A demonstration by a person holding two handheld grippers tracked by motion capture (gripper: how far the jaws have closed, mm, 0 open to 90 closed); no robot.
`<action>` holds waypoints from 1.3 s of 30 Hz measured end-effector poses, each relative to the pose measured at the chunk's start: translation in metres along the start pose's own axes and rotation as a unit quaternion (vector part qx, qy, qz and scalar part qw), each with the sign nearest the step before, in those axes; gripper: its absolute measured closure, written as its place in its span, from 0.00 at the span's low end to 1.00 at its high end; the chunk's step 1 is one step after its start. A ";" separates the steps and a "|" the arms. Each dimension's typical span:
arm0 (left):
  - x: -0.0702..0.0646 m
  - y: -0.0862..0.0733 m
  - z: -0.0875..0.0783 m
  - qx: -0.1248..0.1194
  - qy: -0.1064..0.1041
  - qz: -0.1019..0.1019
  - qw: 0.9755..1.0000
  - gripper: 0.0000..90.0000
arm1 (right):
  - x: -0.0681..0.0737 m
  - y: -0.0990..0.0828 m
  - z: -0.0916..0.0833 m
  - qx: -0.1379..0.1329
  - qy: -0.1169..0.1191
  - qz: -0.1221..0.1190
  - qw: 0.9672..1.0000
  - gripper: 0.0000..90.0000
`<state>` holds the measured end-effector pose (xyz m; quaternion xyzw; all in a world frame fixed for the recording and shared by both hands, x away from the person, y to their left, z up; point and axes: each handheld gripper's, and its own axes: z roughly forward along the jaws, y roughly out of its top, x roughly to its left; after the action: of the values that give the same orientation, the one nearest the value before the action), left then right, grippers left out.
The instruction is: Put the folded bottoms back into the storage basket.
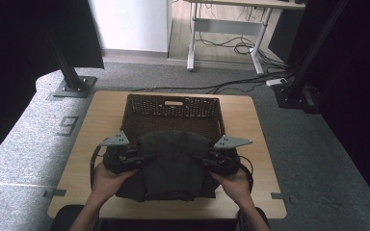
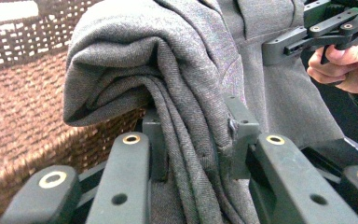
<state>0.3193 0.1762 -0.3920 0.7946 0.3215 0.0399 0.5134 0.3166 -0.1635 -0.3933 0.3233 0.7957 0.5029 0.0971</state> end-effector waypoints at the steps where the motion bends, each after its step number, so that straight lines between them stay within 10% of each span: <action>1: 0.000 0.003 0.000 -0.001 -0.001 0.001 1.000 0.75 | -0.001 0.002 -0.001 -0.001 0.000 -0.001 1.000 0.81; 39: 0.037 0.117 -0.010 -0.052 -0.007 0.027 0.998 0.75 | -0.047 0.105 -0.005 -0.057 -0.029 -0.022 0.998 0.81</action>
<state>0.3995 0.1727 -0.2984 0.7753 0.2941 0.0653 0.5551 0.3947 -0.1661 -0.3083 0.3143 0.7692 0.5358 0.1499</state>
